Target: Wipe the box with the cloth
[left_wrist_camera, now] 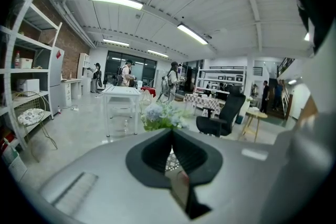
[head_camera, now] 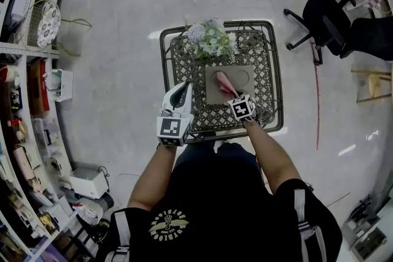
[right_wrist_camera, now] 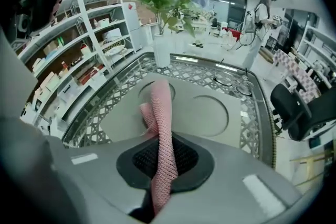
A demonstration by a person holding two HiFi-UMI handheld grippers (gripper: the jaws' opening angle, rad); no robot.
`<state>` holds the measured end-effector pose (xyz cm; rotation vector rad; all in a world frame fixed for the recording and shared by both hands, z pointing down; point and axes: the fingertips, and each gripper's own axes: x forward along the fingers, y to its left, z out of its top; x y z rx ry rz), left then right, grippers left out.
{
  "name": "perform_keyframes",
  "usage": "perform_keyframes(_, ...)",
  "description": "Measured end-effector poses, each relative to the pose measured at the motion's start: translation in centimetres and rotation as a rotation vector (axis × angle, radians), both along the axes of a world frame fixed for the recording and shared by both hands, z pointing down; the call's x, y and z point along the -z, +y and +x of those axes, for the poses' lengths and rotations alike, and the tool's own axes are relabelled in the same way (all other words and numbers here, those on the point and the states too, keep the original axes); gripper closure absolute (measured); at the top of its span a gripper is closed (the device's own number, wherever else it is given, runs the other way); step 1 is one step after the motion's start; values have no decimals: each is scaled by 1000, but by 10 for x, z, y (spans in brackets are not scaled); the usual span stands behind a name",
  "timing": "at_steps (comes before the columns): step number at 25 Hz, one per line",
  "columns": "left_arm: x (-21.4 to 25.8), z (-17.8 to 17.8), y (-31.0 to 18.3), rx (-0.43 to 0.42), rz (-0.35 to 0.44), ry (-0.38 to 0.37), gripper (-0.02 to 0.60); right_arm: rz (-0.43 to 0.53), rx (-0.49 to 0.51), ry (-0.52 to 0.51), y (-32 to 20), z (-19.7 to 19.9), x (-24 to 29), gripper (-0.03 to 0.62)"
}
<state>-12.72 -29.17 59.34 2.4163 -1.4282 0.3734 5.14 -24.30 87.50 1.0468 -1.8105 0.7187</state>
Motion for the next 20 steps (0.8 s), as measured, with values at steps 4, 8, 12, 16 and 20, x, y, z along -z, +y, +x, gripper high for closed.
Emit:
perform_keyframes(4,0,10,-2,-12,2,-3,581,10,-44,34,-4,40,-1,577)
perform_keyframes(8,2,14,0,-19,-2,-14,581,7,-114,52,5,81,-1,577)
perform_keyframes(12,7,13,-8,6,17,-35,581,19,-134,58,8,108,-1,577)
perform_keyframes(16,13,21,-7,8,32,-50,581,15,-184,-5,6,114,3,577)
perform_keyframes(20,23,20,1,15,40,-70,581,19,-226,-72,13,122,19,577)
